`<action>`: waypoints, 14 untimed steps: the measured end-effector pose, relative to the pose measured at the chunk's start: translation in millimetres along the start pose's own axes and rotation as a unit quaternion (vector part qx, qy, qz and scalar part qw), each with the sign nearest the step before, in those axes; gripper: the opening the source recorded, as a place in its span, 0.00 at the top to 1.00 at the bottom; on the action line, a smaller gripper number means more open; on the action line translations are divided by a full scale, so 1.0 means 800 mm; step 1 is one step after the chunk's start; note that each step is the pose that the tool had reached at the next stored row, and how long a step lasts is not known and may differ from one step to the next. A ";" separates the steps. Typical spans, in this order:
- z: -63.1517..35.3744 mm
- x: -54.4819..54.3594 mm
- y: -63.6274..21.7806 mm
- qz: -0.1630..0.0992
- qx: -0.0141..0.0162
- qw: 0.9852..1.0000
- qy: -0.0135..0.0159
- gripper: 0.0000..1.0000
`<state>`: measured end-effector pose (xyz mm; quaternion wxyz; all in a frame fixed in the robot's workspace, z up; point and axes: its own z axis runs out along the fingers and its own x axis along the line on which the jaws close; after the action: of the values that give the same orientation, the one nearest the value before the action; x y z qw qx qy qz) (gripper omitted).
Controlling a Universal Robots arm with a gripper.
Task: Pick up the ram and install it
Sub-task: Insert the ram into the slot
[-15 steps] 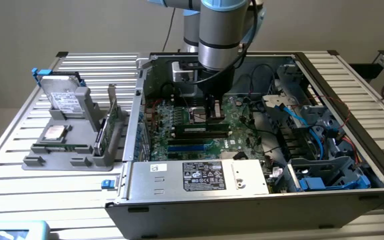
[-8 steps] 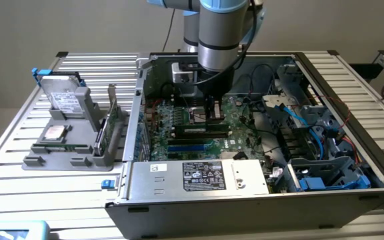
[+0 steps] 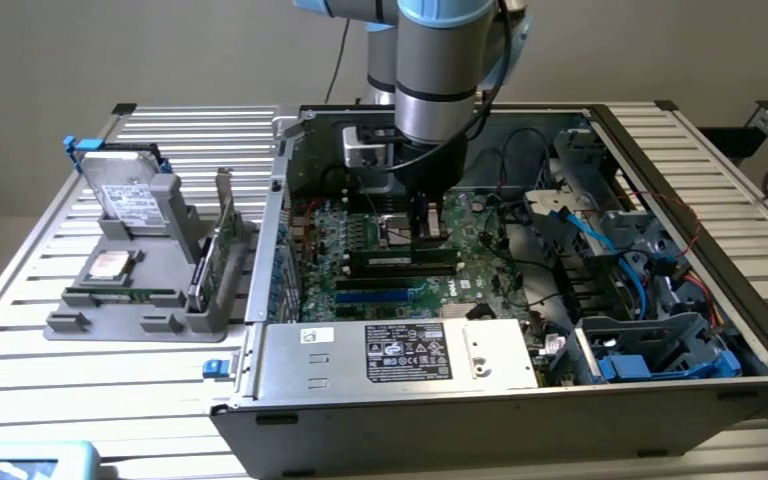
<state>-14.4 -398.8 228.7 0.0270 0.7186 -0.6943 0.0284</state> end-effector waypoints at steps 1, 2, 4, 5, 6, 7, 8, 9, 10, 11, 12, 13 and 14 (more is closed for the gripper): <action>0.000 0.000 0.000 0.000 0.000 1.000 0.000 0.86; 0.001 0.000 0.000 0.000 0.000 1.000 0.000 0.86; 0.001 0.000 0.000 0.000 0.001 1.000 0.000 0.86; 0.001 0.000 0.000 0.000 0.001 1.000 0.000 0.86; 0.001 0.000 0.000 0.000 0.001 1.000 0.000 0.86; 0.002 0.000 0.000 0.000 0.001 1.000 0.000 0.86; 0.002 0.000 0.000 0.000 0.001 1.000 0.000 0.86; 0.002 -0.001 0.000 0.000 0.001 1.000 0.000 0.86; 0.002 -0.001 0.000 0.000 0.001 1.000 0.000 0.86; 0.003 -0.001 0.000 0.000 0.001 1.000 0.000 0.86; 0.003 -0.001 0.000 0.000 0.001 1.000 0.000 0.86; 0.003 -0.002 0.000 0.000 0.001 1.000 0.000 0.86; 0.003 -0.002 0.000 0.000 0.001 1.000 0.000 0.86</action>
<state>-14.6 -397.7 226.0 0.0265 0.7186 -0.6943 0.0290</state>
